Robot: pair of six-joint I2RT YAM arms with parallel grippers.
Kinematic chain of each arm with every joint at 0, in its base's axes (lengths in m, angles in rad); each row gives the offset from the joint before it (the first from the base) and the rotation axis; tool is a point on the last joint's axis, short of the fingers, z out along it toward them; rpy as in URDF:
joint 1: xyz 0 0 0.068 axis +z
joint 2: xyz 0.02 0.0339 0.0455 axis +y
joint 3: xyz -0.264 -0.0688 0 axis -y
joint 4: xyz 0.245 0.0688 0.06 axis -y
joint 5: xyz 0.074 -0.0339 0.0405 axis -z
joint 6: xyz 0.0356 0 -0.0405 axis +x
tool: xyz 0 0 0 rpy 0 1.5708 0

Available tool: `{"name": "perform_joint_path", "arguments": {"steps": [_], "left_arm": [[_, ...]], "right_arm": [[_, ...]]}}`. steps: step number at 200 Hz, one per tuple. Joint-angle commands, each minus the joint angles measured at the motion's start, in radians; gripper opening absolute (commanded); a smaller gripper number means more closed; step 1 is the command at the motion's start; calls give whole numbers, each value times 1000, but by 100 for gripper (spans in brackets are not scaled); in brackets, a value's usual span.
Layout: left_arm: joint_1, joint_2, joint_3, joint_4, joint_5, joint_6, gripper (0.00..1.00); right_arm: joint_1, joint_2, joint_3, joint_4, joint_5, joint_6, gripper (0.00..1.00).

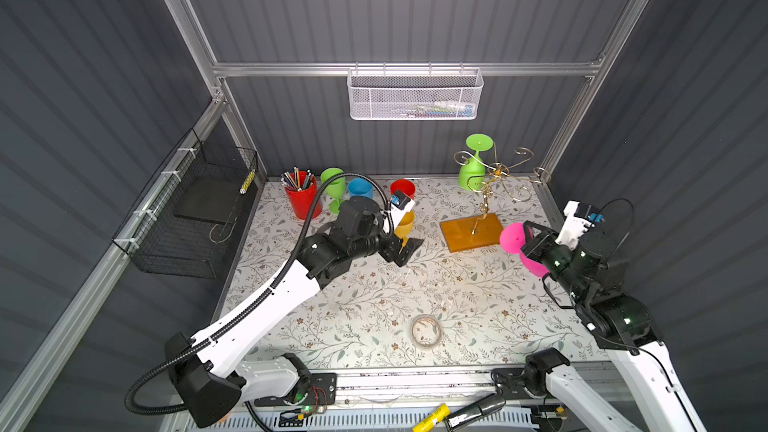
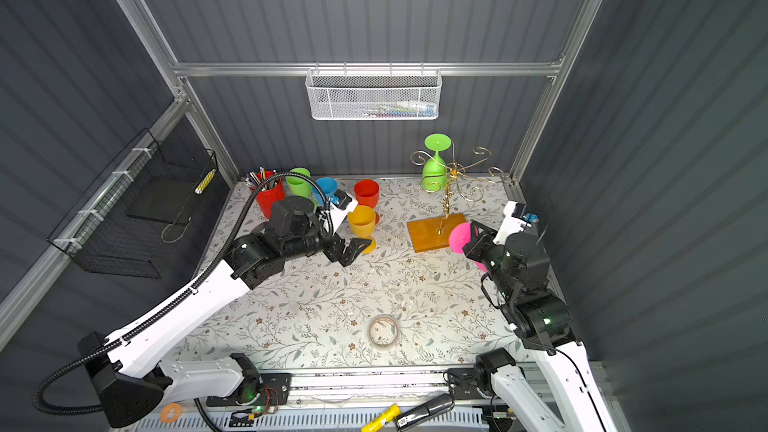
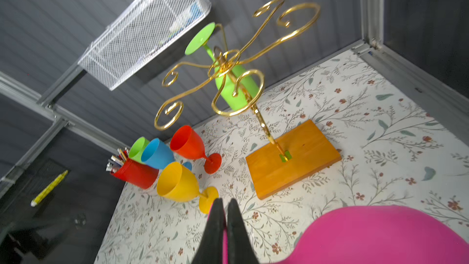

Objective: Take the wine glass off the wine glass rack
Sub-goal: 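Carry the pink glass toward the left gripper while the left gripper moves inward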

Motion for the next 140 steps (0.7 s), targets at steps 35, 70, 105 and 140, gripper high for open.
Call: {"name": "perform_joint_path", "arguments": {"steps": [35,70,105,140], "left_arm": [[-4,-8,48,-165,-330,-241,100],[-4,-56,49,-294,-442,-496,100],[-3,-122,8,-362,-480,-698,100],[-4,-137,25,-454,-480,-885,100]], "right_arm": [[312,118,-73,167,101,-101,0],[457,255,-67,311,79,-179,0],[556,371,-54,416,43,-278,0],[601,442,-40,484,-13,-336,0]]}}
